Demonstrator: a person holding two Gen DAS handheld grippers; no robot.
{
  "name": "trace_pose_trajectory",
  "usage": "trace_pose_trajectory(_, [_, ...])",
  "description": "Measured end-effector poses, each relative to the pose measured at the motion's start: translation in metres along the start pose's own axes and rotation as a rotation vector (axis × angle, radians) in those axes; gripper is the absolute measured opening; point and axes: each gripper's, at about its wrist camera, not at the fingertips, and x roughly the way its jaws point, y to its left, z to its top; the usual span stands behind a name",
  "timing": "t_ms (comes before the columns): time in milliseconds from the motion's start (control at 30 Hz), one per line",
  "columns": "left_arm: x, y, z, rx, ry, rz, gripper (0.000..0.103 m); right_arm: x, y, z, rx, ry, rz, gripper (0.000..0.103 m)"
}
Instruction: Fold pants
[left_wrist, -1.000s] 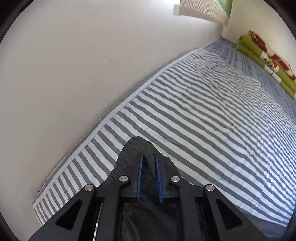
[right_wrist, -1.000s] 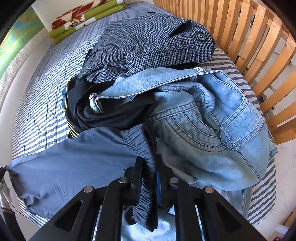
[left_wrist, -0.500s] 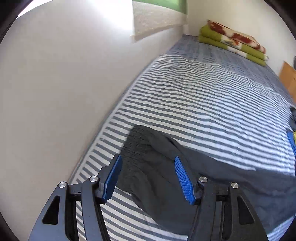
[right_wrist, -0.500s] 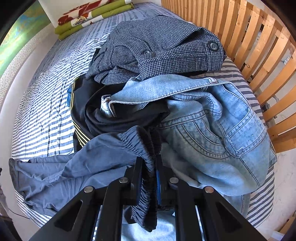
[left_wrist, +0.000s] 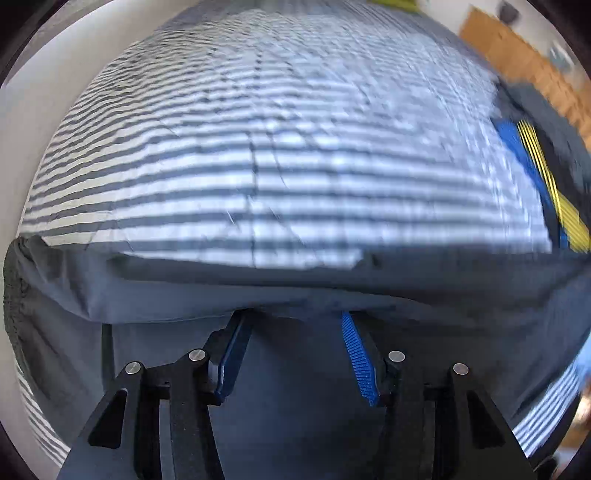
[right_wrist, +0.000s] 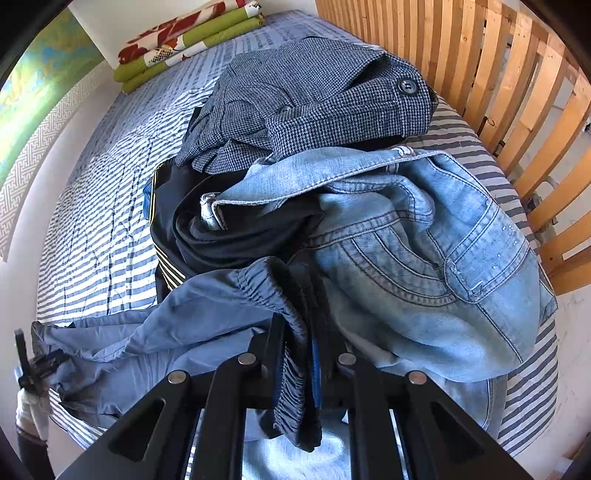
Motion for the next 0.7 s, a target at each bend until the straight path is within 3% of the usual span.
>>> trace_pose_trajectory(67, [-0.017,0.027,0.015,-0.178,-0.103,0.027,0.055,0.002,0.0,0.001,-0.002,0.005,-0.001,0.011])
trace_pose_trajectory(100, [-0.025,0.037,0.018,-0.213,-0.126,0.029,0.055,0.003,0.001,0.001,-0.005,0.009,-0.006,0.011])
trace_pose_trajectory(233, [-0.062,0.042,-0.003,-0.102,-0.152,0.081,0.055,0.006,0.003,0.003,-0.025,0.018,-0.013,0.011])
trace_pose_trajectory(333, [-0.084,0.032,-0.03,0.009,-0.135,0.04,0.056,0.009,0.0,0.004,-0.022,0.027,-0.019,0.011])
trace_pose_trajectory(400, [-0.094,0.01,-0.042,0.09,-0.12,0.04,0.056,0.013,-0.002,0.006,-0.018,0.037,-0.021,0.011])
trace_pose_trajectory(500, [-0.076,-0.048,-0.048,0.215,-0.062,-0.033,0.056,0.017,-0.004,0.006,-0.002,0.043,-0.012,0.011])
trace_pose_trajectory(700, [0.006,-0.16,-0.029,0.338,0.105,-0.142,0.056,0.017,-0.006,0.002,0.009,0.042,0.01,0.011])
